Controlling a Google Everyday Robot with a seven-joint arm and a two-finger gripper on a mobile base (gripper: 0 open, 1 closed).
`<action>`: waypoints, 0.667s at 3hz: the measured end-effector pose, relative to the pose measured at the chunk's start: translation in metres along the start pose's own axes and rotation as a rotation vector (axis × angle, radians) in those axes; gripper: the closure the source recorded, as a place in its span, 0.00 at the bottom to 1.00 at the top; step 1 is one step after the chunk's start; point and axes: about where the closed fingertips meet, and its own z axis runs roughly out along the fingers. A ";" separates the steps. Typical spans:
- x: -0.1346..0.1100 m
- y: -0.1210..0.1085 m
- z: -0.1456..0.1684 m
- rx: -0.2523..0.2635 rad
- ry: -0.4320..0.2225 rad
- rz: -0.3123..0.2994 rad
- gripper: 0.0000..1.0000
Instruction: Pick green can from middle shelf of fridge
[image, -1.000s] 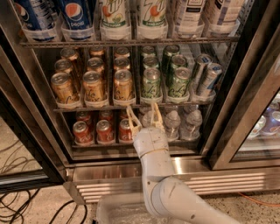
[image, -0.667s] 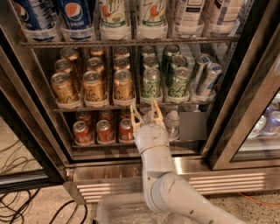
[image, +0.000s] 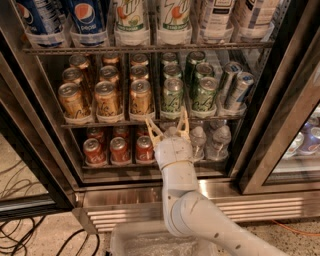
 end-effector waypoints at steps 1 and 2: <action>0.001 -0.002 0.004 0.014 0.003 -0.005 0.40; 0.002 -0.007 0.006 0.037 0.006 -0.009 0.41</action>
Offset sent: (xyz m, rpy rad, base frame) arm 0.0096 -0.0110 0.0004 0.0011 -0.0007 -0.0646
